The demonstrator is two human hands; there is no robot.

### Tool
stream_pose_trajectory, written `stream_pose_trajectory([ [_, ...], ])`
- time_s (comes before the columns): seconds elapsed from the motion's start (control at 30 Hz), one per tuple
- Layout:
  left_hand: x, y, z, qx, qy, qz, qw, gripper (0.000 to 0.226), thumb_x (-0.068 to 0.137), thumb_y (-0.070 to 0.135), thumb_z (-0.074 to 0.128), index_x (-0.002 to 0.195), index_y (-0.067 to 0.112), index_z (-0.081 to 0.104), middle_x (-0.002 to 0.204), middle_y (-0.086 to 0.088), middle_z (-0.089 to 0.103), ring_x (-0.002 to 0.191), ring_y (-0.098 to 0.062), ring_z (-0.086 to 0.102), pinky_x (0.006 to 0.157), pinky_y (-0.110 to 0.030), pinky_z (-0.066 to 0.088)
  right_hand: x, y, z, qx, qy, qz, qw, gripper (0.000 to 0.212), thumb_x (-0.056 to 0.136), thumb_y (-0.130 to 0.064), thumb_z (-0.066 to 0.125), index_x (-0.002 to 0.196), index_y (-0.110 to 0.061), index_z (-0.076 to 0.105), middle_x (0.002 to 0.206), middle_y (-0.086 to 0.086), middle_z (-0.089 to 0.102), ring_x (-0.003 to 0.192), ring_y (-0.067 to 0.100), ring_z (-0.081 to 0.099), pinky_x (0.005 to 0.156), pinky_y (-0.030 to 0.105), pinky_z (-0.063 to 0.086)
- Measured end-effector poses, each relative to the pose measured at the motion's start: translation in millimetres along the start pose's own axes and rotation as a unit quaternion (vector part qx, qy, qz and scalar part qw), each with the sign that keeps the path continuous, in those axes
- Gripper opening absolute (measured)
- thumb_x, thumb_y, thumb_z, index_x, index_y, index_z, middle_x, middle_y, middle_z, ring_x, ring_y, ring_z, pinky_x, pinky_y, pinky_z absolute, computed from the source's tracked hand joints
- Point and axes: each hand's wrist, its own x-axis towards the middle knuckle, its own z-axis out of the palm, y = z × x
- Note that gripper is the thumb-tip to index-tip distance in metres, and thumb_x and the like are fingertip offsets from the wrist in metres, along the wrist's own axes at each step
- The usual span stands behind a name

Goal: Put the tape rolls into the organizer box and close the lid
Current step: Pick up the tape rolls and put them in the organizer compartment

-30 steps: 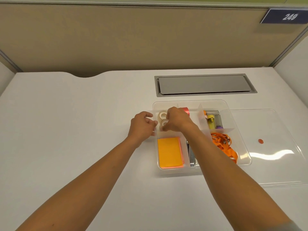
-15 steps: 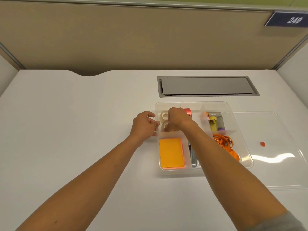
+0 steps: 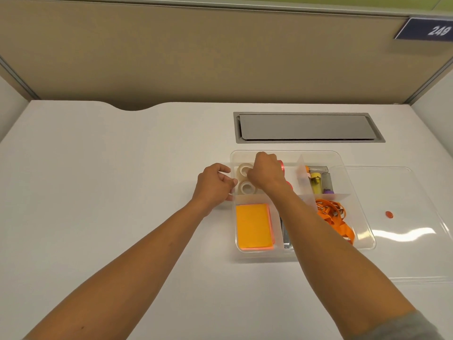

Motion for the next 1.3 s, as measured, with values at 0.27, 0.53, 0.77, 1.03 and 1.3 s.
stream_pose_trajectory([
  [0.27,1.5,0.5,-0.9,0.005,-0.004,-0.003,1.000,0.034,0.085,0.012,0.071,0.116,0.014,0.058,0.084,-0.005,0.068,0.070,-0.022,0.071,0.070,-0.041,0.063,9.4,-3.8,9.2,0.001,0.006,0.010,1.000,0.023,0.081,-0.018,0.069,0.098,-0.005,0.059,0.096,0.012,0.059,0.074,0.020,0.049,0.061,0.028,0.037],
  [0.53,2.3,-0.8,-0.1,0.003,-0.003,-0.004,1.000,0.034,0.084,0.012,0.072,0.116,0.014,0.058,0.083,-0.005,0.067,0.070,-0.021,0.071,0.070,-0.040,0.063,10.5,-2.6,7.9,0.011,0.036,0.022,0.999,0.017,0.078,-0.018,0.069,0.088,-0.007,0.062,0.087,0.012,0.063,0.067,0.023,0.057,0.055,0.027,0.041],
  [0.77,2.4,-1.3,-0.5,0.006,-0.001,0.000,1.000,0.034,0.084,0.012,0.072,0.116,0.015,0.058,0.081,-0.002,0.067,0.068,-0.018,0.071,0.065,-0.034,0.063,10.6,-3.6,11.4,0.002,0.032,0.000,0.999,0.013,0.080,-0.016,0.065,0.087,-0.006,0.061,0.087,0.014,0.065,0.075,0.027,0.063,0.068,0.035,0.054],
  [1.03,1.8,-0.1,0.3,0.007,-0.001,-0.002,1.000,0.035,0.085,0.011,0.071,0.117,0.014,0.058,0.084,-0.004,0.067,0.071,-0.021,0.071,0.069,-0.039,0.063,10.7,-2.6,12.1,-0.007,0.022,-0.019,1.000,0.017,0.080,-0.020,0.066,0.088,-0.006,0.059,0.089,0.014,0.065,0.074,0.027,0.059,0.062,0.031,0.045],
  [1.3,1.1,-0.3,-0.6,0.003,0.002,-0.002,1.000,0.034,0.085,0.011,0.071,0.116,0.014,0.058,0.080,-0.001,0.065,0.069,-0.017,0.070,0.063,-0.032,0.062,5.5,-4.5,6.0,0.005,0.032,-0.002,0.999,0.024,0.090,-0.029,0.057,0.093,-0.005,0.058,0.098,0.015,0.063,0.074,0.023,0.049,0.063,0.030,0.037],
])
